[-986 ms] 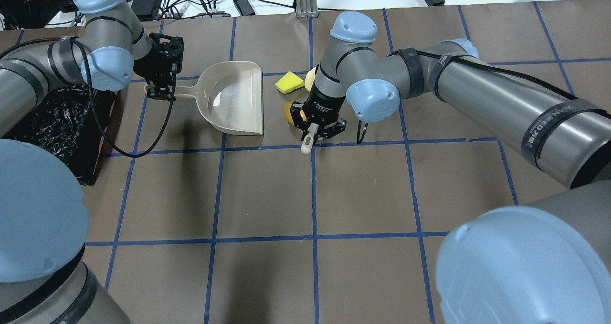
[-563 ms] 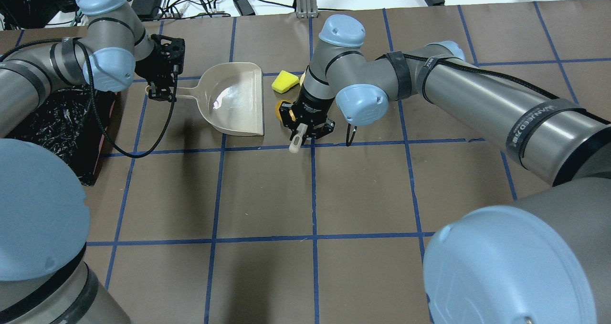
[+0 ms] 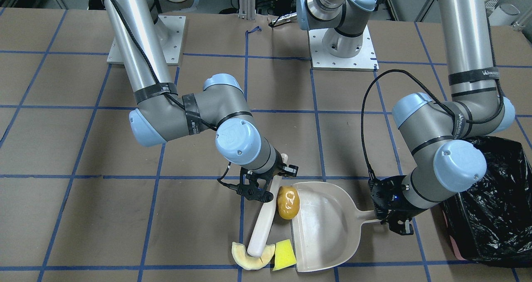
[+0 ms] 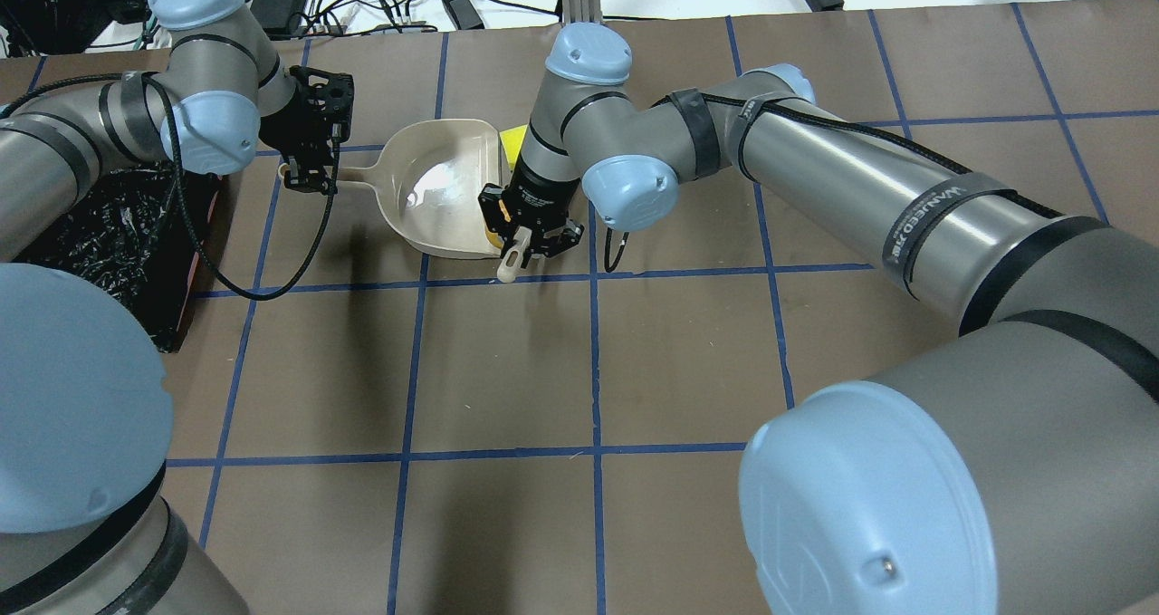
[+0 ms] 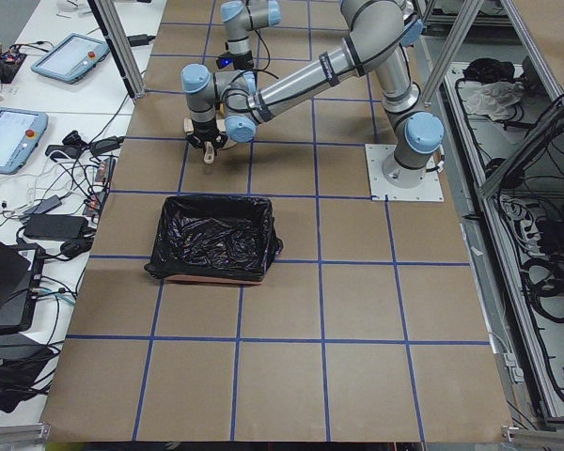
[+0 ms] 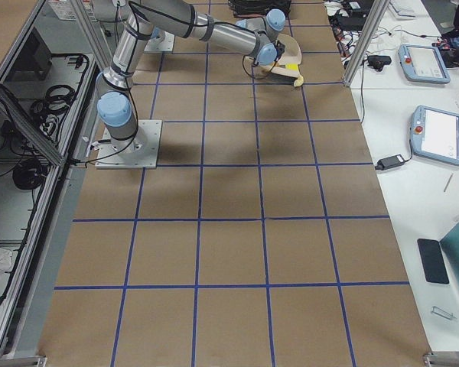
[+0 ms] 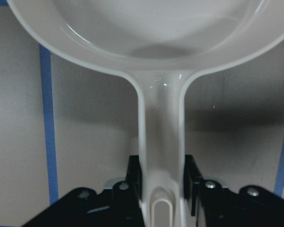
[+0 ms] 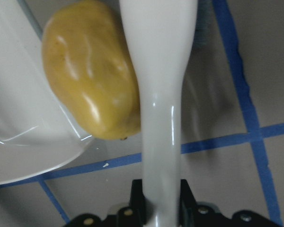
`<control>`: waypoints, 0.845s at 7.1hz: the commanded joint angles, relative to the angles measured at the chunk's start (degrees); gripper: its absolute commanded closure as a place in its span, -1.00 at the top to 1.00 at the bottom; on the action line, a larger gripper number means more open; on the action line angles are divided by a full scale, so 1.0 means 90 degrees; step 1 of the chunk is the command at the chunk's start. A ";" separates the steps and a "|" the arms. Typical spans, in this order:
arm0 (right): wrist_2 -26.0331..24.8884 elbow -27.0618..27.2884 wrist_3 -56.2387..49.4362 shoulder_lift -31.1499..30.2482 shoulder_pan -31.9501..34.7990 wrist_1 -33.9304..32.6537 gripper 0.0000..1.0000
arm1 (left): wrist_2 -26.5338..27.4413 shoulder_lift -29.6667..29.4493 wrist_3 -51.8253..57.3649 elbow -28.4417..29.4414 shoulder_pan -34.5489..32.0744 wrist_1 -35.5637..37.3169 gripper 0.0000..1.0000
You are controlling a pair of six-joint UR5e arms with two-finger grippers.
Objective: Sweep and dump trash into bin
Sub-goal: 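Sweep the sponge, potato and peel into the dustpan with the right gripper's brush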
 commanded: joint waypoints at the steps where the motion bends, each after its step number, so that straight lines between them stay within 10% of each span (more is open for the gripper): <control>1: 0.0242 -0.0390 0.0368 0.0200 0.0249 -0.0011 -1.00 | -0.0008 0.0000 0.0000 0.0000 -0.0004 0.0000 -1.00; 6: 0.1033 -0.0889 0.1177 0.0533 0.0649 -0.0428 -1.00 | -0.0008 0.0000 -0.0010 0.0000 -0.0004 0.0000 -1.00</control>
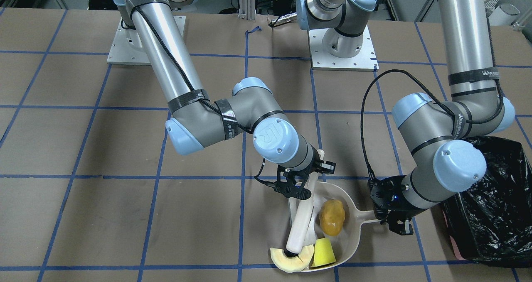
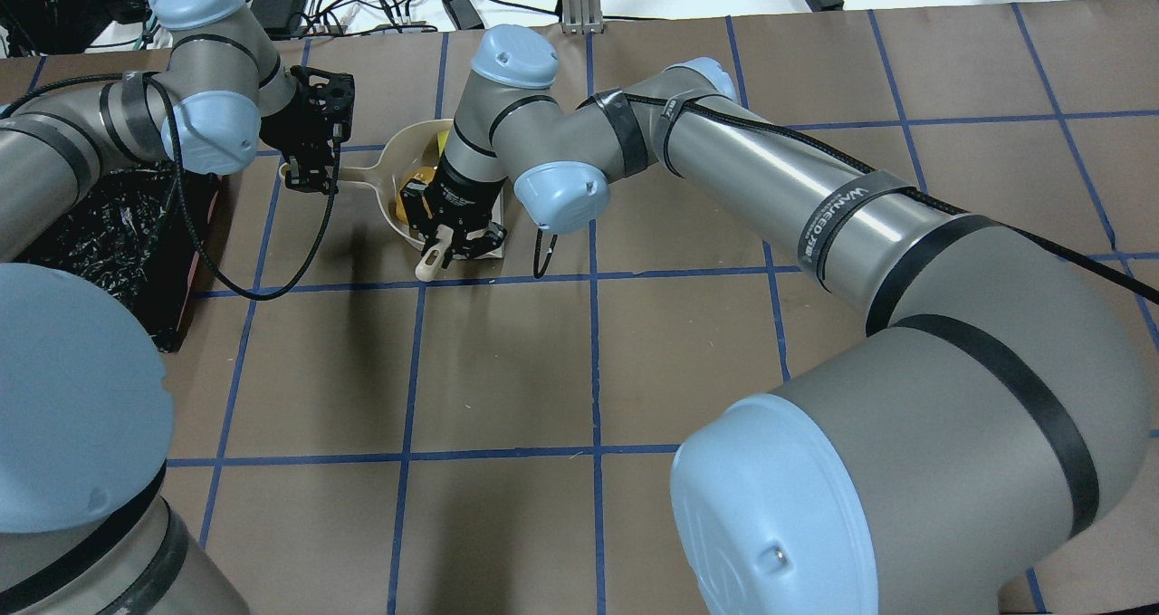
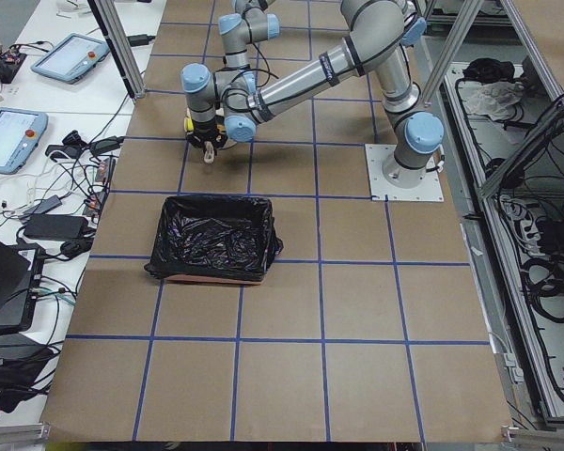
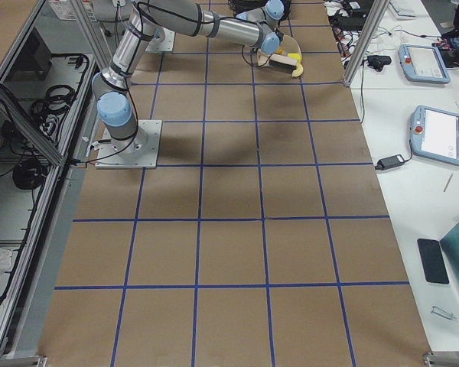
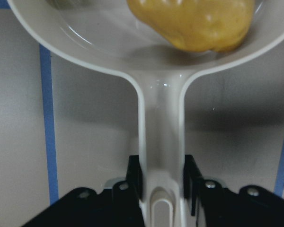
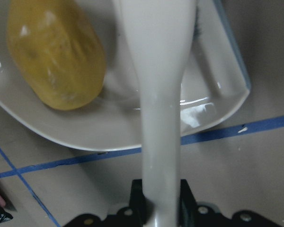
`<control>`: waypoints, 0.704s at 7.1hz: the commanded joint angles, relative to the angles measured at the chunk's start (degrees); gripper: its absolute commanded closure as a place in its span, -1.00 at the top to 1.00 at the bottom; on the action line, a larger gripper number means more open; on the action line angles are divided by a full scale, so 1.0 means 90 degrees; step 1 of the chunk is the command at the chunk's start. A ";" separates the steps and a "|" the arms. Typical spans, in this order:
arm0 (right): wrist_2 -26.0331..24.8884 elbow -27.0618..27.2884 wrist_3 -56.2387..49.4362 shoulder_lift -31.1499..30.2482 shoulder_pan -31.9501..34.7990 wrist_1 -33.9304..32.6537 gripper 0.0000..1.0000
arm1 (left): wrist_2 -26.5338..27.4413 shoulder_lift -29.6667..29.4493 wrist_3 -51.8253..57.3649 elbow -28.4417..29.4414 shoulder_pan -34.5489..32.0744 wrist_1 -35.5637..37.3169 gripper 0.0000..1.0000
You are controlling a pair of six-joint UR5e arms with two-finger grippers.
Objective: Sweep and dump trash into bin
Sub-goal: 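Sweep the sponge, potato and peel into the dustpan with the right gripper's brush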
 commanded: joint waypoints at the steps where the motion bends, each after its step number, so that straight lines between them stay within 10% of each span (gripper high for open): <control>1: 0.0447 -0.0038 0.0488 0.0029 0.0148 -0.0341 -1.00 | 0.0000 0.0000 -0.0002 0.0000 0.0000 0.0000 -1.00; 5: 0.0879 -0.0233 0.0919 -0.0155 0.0208 -0.0363 -1.00 | 0.0000 0.0010 0.0007 0.0000 0.0000 0.0000 -1.00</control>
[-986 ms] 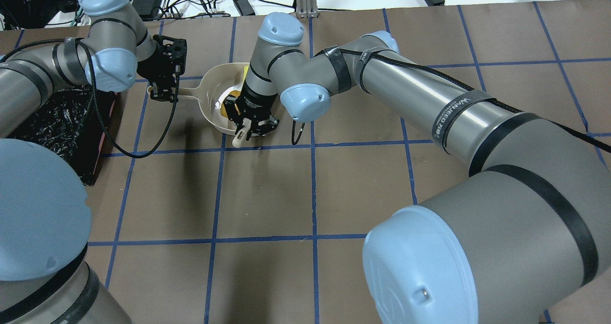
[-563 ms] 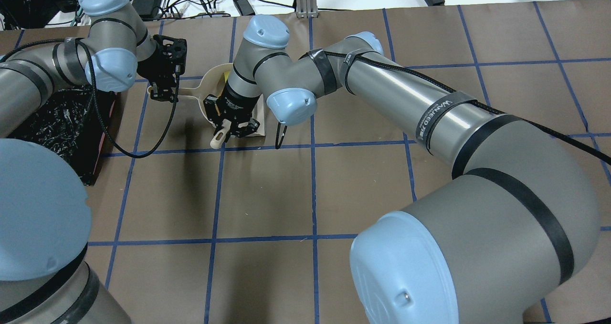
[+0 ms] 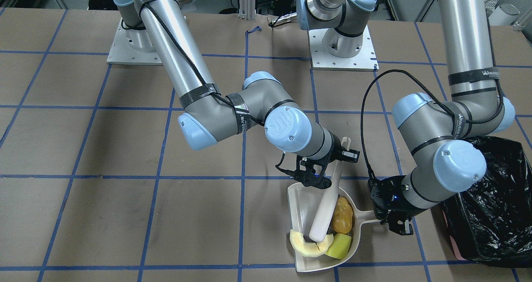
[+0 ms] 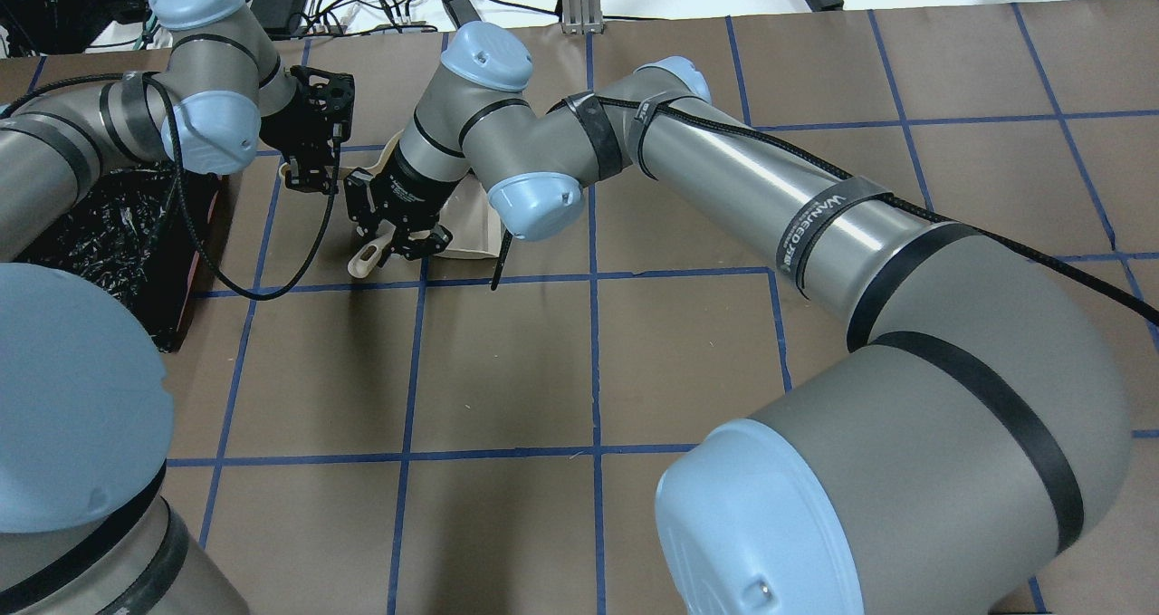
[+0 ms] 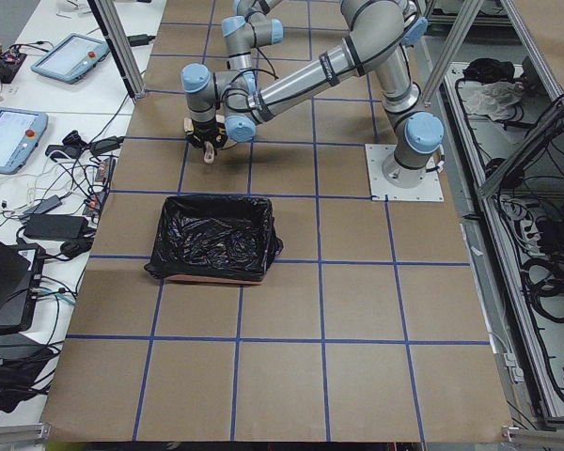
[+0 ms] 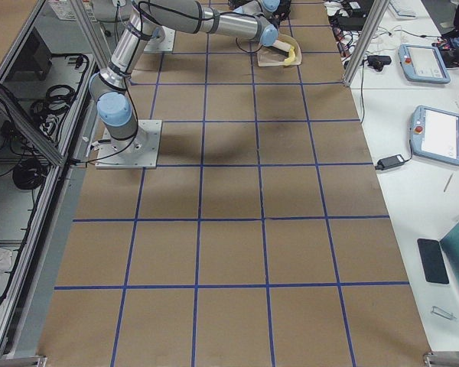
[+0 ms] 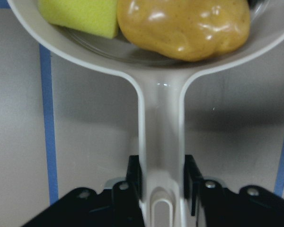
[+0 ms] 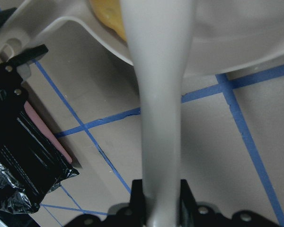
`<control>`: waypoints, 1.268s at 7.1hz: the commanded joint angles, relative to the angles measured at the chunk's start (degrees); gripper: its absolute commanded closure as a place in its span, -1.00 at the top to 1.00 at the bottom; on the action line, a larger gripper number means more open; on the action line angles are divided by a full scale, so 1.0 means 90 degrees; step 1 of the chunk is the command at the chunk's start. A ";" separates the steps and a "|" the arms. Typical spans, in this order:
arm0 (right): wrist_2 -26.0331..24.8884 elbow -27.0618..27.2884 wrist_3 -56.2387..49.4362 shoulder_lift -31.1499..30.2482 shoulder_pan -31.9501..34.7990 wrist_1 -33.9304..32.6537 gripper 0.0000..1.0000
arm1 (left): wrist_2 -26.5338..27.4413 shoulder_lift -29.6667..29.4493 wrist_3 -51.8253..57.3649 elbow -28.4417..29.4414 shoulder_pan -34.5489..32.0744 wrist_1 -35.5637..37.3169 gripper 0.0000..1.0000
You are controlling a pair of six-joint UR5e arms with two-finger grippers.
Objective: Sweep and dump trash into bin
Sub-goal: 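Sweep the sponge, potato and peel into the dustpan with the right gripper's brush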
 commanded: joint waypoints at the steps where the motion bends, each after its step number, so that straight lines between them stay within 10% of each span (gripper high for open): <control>1: -0.0004 -0.0038 0.0129 -0.0230 0.0005 0.0211 -1.00 | 0.0000 0.0004 -0.0002 0.0000 -0.0010 0.0010 -1.00; 6: 0.0104 -0.0038 0.0666 -0.0757 -0.0063 0.0640 -1.00 | -0.0010 -0.0006 -0.0002 0.0000 -0.0020 0.0010 -1.00; 9: -0.0539 0.0030 -0.0595 -0.1128 -0.0725 0.2236 -1.00 | -0.0117 0.0052 0.0076 0.0010 0.0087 0.0010 -1.00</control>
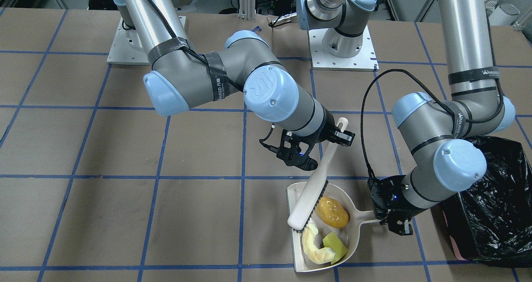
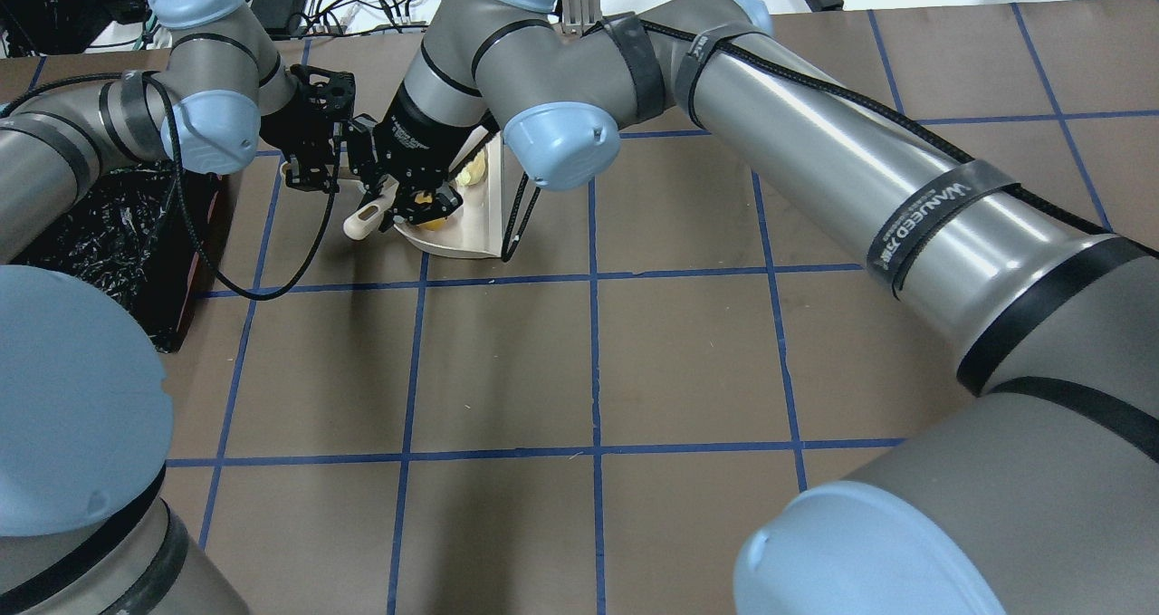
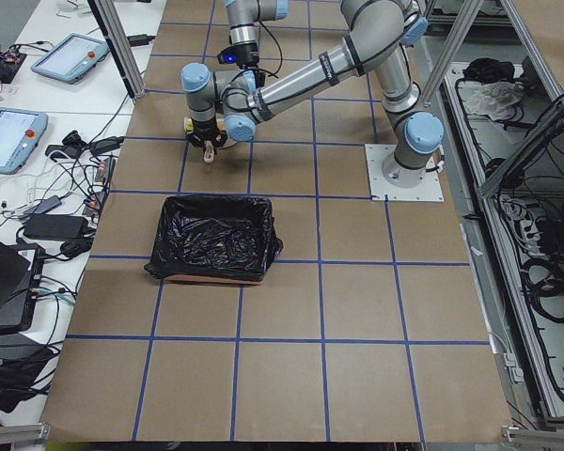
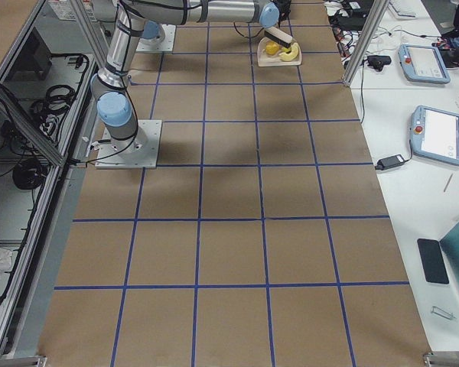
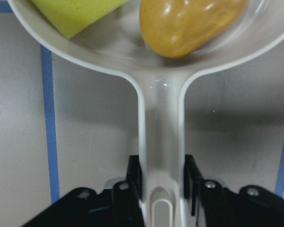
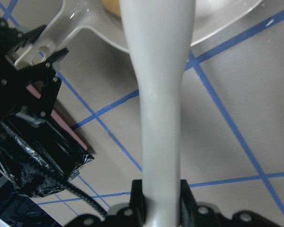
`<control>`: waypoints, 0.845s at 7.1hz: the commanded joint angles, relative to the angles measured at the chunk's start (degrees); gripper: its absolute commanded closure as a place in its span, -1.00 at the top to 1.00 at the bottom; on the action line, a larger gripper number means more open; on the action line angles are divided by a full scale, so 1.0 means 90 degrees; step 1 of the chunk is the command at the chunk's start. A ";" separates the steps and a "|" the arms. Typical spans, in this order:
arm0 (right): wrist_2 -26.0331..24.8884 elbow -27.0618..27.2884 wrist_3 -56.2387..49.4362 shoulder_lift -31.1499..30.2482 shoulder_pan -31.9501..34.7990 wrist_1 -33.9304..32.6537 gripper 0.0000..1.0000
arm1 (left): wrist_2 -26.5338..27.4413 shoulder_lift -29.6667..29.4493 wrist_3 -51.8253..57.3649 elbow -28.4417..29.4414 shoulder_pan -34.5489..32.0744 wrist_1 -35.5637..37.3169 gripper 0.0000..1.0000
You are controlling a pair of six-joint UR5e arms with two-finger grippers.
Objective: Sweep and dump trash into bin
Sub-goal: 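Sweep the sponge, potato and peel into the dustpan with the right gripper's brush, then lift the loaded dustpan toward the bin with the left gripper while the right withdraws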
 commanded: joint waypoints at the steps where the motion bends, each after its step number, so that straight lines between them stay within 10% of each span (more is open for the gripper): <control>1: -0.0743 0.0040 -0.1514 -0.0335 -0.0676 0.1536 -1.00 | -0.0123 0.0077 0.0033 0.0004 0.0079 0.0000 -1.00; 6: -0.3439 0.0954 -0.5791 -0.1155 -0.3174 0.3176 -1.00 | -0.0797 0.0467 0.0053 0.0168 0.1083 -0.0447 -1.00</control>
